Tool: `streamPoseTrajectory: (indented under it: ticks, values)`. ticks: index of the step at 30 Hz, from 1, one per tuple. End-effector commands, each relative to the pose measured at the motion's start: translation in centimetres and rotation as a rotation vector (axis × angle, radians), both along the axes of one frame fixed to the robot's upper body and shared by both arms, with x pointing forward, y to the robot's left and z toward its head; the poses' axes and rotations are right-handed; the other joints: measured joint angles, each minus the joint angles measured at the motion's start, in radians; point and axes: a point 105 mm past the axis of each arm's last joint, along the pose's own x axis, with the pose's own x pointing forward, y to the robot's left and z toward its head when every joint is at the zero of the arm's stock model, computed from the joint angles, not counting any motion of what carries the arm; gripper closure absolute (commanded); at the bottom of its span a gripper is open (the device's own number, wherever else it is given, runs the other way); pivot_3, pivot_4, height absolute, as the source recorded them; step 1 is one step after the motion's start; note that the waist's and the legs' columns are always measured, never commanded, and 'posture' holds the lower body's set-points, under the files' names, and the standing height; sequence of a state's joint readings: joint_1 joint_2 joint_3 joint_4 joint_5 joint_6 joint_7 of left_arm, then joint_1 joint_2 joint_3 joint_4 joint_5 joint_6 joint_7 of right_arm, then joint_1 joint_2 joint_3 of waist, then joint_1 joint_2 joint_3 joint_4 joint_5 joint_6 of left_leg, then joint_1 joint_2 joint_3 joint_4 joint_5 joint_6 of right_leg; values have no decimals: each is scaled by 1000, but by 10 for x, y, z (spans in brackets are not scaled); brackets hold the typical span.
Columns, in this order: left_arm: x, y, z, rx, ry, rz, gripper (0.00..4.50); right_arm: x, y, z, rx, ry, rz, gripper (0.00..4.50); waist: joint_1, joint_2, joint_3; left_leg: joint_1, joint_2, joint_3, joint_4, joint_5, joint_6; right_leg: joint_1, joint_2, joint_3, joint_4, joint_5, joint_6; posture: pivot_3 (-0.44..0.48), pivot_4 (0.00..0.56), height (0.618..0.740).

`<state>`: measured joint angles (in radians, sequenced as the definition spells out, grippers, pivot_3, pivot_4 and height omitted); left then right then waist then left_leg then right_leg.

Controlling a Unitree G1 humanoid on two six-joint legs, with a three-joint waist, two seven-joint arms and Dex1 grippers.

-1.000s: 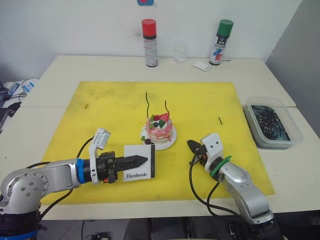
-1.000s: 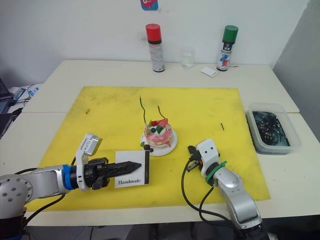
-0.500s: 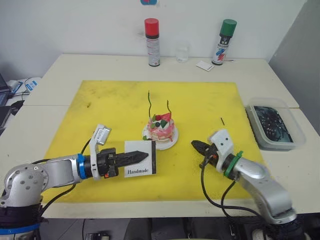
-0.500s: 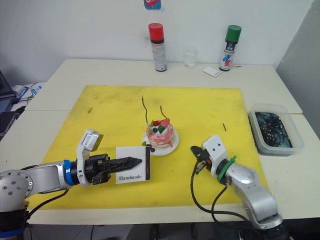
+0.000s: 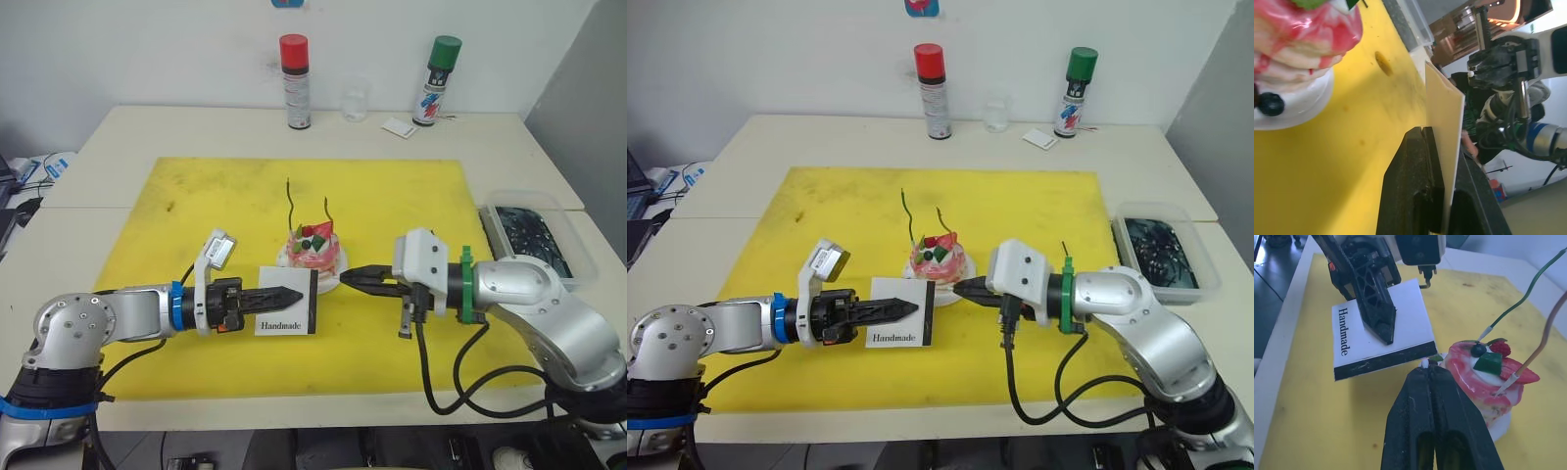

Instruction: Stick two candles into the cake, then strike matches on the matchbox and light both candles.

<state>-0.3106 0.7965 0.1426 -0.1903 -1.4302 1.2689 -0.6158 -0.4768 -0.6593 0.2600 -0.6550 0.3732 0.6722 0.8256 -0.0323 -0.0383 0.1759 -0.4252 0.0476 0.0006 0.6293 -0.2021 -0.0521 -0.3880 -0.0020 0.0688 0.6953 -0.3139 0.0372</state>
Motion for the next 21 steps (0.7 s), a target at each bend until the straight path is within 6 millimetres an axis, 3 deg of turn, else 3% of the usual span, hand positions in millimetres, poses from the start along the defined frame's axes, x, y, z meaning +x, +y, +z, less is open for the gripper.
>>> streamPoseTrajectory:
  ticks: [1,21]
  values:
    - [1,-3,10,-19,-106,-9,4500,-1,7,4,-22,-50,32,4476,0,0,0,0,0,0,0,0,0,0,0,0,0,0,0,0,150,740]
    - [7,-13,11,-28,-165,-22,4500,3,17,-6,-52,-71,29,4476,0,0,0,0,0,-1,0,0,0,0,0,-1,0,0,0,0,150,740]
